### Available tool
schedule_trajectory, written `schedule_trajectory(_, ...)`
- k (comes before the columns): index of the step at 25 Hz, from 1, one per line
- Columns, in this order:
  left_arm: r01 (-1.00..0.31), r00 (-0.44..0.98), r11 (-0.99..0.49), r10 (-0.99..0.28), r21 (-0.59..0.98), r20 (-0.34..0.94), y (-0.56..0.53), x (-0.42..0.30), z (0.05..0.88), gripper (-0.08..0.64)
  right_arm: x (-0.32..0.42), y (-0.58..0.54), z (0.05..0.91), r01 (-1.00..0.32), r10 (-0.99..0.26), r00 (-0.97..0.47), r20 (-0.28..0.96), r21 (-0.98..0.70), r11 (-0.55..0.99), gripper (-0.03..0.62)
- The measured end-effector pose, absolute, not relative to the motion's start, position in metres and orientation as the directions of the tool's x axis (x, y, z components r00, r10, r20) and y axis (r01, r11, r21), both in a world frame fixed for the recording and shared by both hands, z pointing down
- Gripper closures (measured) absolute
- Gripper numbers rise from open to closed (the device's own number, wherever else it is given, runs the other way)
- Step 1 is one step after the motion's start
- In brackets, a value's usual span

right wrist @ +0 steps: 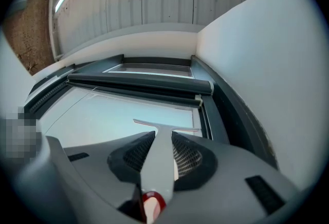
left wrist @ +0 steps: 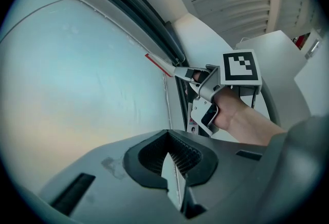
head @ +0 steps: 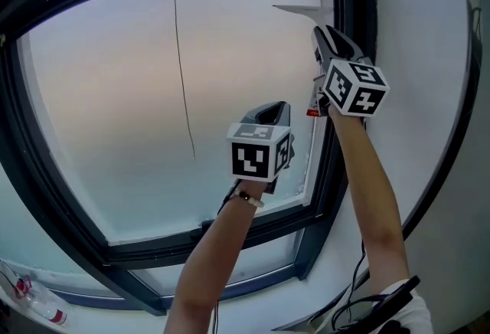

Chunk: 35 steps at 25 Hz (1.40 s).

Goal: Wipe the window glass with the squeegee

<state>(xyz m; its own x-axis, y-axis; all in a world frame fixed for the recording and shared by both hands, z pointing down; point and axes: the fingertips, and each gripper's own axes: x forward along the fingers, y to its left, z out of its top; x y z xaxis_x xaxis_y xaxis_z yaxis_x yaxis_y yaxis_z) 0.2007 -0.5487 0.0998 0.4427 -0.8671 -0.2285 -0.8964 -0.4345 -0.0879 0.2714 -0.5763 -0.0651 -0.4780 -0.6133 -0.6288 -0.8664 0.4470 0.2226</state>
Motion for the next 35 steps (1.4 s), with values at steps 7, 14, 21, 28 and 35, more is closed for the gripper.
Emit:
schedule_trajectory(7,-0.897,0.440,-0.435,-0.862,-0.079,-0.250,-0.558,0.191,0.083,0.561,0.265,-0.587,-0.110,-0.857,-0.598,-0.493,-0.632,0.231,0.461,0.502)
schedule_trajectory(14,-0.889,0.457,-0.450,-0.858,-0.085,-0.236,-0.563,0.194,0.091,0.561,0.258,-0.598,-0.108,-0.877,-0.631,-0.473,-0.616,0.257,0.406,0.503)
schedule_trajectory(21,-0.875,0.483,-0.481,-0.851,-0.064,-0.207,-0.562,0.199,0.119,0.561,0.257,-0.597,-0.074,-0.890,-0.657,-0.449,-0.605,0.244,0.384,0.502)
schedule_trajectory(28,-0.870,0.491,-0.492,-0.851,-0.044,-0.186,-0.556,0.196,0.142,0.561,0.256,-0.596,-0.027,-0.895,-0.680,-0.441,-0.586,0.232,0.382,0.502)
schedule_trajectory(35,-0.862,0.501,-0.508,-0.852,0.002,-0.152,-0.549,0.193,0.173,0.561,0.259,-0.594,0.046,-0.899,-0.715,-0.437,-0.545,0.244,0.364,0.503)
